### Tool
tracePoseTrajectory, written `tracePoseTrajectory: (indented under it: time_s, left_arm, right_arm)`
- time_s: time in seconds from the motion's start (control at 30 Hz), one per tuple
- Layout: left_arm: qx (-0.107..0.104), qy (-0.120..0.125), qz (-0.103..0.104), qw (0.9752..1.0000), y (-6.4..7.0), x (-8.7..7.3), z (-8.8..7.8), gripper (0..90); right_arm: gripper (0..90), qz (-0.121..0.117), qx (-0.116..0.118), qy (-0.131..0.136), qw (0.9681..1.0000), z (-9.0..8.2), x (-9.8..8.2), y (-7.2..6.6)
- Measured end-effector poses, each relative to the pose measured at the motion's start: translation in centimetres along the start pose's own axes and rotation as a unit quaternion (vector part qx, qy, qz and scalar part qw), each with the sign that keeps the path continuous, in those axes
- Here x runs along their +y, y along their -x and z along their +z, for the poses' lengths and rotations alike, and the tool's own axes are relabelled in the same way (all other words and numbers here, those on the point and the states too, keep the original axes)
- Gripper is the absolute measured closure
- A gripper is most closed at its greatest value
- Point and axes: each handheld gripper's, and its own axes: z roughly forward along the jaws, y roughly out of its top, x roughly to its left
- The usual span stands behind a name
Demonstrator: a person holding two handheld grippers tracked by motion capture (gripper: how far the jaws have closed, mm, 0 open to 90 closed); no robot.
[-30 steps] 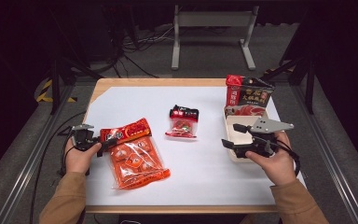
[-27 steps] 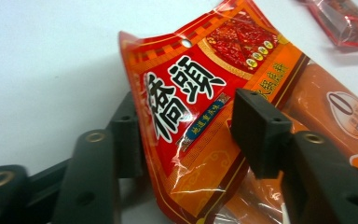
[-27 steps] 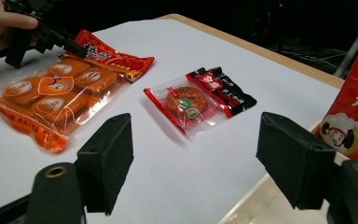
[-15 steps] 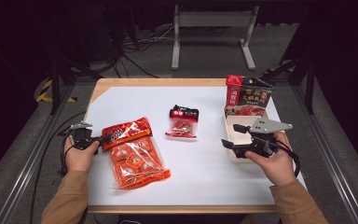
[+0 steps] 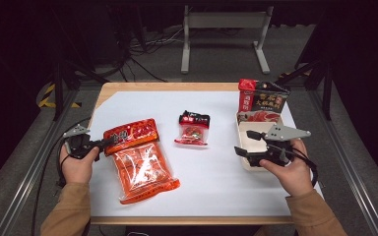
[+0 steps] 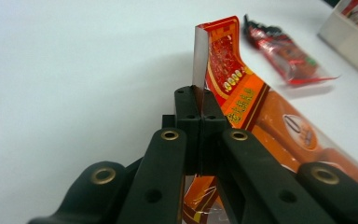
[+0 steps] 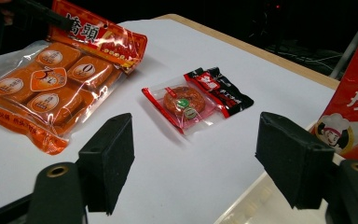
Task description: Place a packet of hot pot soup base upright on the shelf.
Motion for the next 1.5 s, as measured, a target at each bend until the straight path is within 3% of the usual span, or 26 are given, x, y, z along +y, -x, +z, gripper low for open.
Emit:
tracePoseTrajectory:
  time_s: [0.13, 0.33, 0.47, 0.57, 0.77, 0.87, 0.9, 1.0, 1.23, 1.5]
  left_arm:
    - [-0.014, 0.021, -0.001, 0.9997, 0.7, 0.4, -1.1, 90.0]
    - [-0.021, 0.035, 0.016, 0.999, 1.8, 1.2, -2.2, 90.0]
    - [-0.036, 0.05, 0.025, 0.9978, 2.6, 1.8, -3.0, 90.0]
    - [-0.061, 0.067, 0.026, 0.9956, 3.3, 2.3, -3.8, 90.0]
    - [-0.075, 0.081, 0.042, 0.993, 4.6, 2.9, -4.7, 90.0]
    - [-0.089, 0.088, 0.056, 0.9905, 5.4, 3.3, -5.1, 90.0]
    - [-0.089, 0.088, 0.056, 0.9905, 5.4, 3.3, -5.1, 90.0]
    - [-0.114, 0.096, 0.052, 0.9874, 5.8, 3.5, -5.5, 90.0]
    - [-0.126, 0.106, 0.079, 0.9832, 7.4, 4.1, -6.3, 90.0]
    - [-0.153, 0.119, 0.13, 0.9724, 10.0, 4.8, -7.4, 90.0]
  right_arm:
    - [28.3, 0.002, 0.006, 0.003, 1.0, 0.0, 0.1, -0.1]
    - [28.3, 0.002, 0.009, 0.006, 0.9999, 0.0, 0.2, -0.3]
    - [28.3, 0.002, 0.01, 0.007, 0.9999, 0.0, 0.2, -0.3]
    - [28.3, 0.0, 0.012, 0.007, 0.9999, 0.1, 0.3, -0.4]
    - [28.3, -0.004, 0.017, 0.007, 0.9998, 0.3, 0.4, -0.6]
    - [28.3, -0.005, 0.018, 0.008, 0.9998, 0.2, 0.5, -0.7]
    - [28.3, -0.005, 0.018, 0.008, 0.9998, 0.2, 0.5, -0.7]
    - [28.3, -0.004, 0.021, 0.011, 0.9997, 0.2, 0.5, -0.8]
    - [28.3, -0.004, 0.025, 0.013, 0.9996, 0.2, 0.7, -1.0]
    - [28.3, -0.007, 0.035, 0.016, 0.9993, 0.4, 1.0, -1.6]
